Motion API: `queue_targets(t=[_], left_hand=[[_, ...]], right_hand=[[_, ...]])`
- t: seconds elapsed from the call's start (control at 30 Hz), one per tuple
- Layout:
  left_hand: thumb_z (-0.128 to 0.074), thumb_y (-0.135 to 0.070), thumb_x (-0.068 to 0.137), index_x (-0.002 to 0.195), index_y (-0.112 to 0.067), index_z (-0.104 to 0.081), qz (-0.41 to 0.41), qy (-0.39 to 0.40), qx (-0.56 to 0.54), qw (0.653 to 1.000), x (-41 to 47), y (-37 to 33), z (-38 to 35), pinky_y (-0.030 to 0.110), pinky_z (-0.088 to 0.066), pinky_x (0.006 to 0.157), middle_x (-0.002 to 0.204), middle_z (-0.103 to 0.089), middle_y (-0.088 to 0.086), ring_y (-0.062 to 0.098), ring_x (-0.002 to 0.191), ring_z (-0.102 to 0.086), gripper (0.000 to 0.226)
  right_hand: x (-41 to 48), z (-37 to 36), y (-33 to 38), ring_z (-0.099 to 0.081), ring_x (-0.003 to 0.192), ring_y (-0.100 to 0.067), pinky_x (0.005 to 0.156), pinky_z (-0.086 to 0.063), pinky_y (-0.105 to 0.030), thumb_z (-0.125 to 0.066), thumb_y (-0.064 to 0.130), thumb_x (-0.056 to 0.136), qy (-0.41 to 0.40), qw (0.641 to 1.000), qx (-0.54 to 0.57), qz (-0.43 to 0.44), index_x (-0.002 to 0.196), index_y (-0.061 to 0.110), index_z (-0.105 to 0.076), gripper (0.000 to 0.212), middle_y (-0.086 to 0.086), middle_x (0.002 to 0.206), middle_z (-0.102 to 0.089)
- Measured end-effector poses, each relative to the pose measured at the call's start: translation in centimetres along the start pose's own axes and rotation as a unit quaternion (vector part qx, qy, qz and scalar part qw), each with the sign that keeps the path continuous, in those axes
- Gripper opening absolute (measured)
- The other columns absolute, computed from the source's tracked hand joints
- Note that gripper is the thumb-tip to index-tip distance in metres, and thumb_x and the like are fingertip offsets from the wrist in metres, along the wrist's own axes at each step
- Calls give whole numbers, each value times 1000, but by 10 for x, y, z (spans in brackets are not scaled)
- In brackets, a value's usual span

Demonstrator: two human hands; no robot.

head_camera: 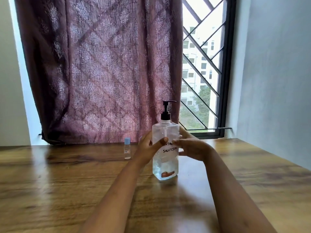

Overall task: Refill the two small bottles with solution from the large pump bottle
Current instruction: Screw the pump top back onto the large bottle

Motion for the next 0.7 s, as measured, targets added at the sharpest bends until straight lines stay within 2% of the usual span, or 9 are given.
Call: queue_targets(t=[0.07,0.13,0.2,0.3,0.33,0.43,0.5,0.57,0.7], left_hand=[[-65,-68,63,114,-49,-50,17,-11,15,1000,1,5,1,45,-51,96,130,-55,1,21,114,-55,57],[-67,-58,77,112,-48,-49,21,-25,29,999,2,11,0,38,-52,89,126,-57,2,20,110,-57,41],[-64,-51,81,125,-36,-47,18,-57,53,997,4,17,0,36,-50,88,122,-56,0,20,109,-56,49],[-65,-48,82,134,-25,-41,30,-125,95,987,7,24,5,36,-48,87,110,-55,-4,19,101,-55,61],[-66,-45,83,132,-24,-42,46,-146,104,983,8,27,8,40,-50,88,109,-55,-4,19,100,-56,58],[-68,-31,84,117,-22,-51,110,-214,147,959,11,39,19,45,-49,94,109,-63,-2,22,99,-60,39],[-66,-27,83,105,-23,-56,139,-244,161,946,13,47,24,48,-44,99,107,-67,0,25,102,-61,25],[-64,-26,82,102,-23,-58,158,-246,174,940,14,53,26,49,-43,99,108,-67,0,25,103,-61,21],[-61,-24,81,105,-27,-57,178,-252,205,929,16,59,29,44,-41,98,109,-65,-1,24,103,-59,25]], right_hand=[[2,1,-10,-66,104,-18,86,-52,-41,-79,10,65,-24,998,-43,-32,127,32,-51,71,0,109,-70],[6,-1,-16,-66,103,-17,83,-51,-38,-80,14,62,-57,994,-79,-58,120,30,-54,65,1,107,-71],[8,-2,-18,-68,99,-15,80,-53,-35,-82,19,60,-84,990,-104,-43,114,27,-57,60,4,101,-72],[10,1,-20,-71,84,-11,65,-56,-25,-85,11,62,-158,981,-111,20,107,20,-59,52,-1,95,-72],[10,4,-21,-71,84,-14,66,-57,-26,-86,10,62,-206,971,-118,38,106,18,-59,52,-4,98,-70],[9,14,-29,-65,95,-23,85,-54,-39,-89,19,56,-367,911,-178,62,106,16,-56,60,-6,105,-67],[8,20,-32,-62,99,-25,90,-52,-41,-89,23,56,-429,879,-198,64,107,18,-54,62,-7,109,-65],[8,25,-33,-61,103,-25,93,-51,-42,-88,21,58,-439,878,-182,61,114,17,-51,67,-9,116,-63],[8,30,-35,-60,106,-25,98,-47,-48,-81,10,69,-373,919,-109,67,130,17,-34,78,-10,119,-61]])
Point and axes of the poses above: each hand's wrist, its own x-axis towards the middle knuckle, its own z-axis out of the back of the hand, y = z × x, the point moved 1 cm from there along x, towards the middle knuckle
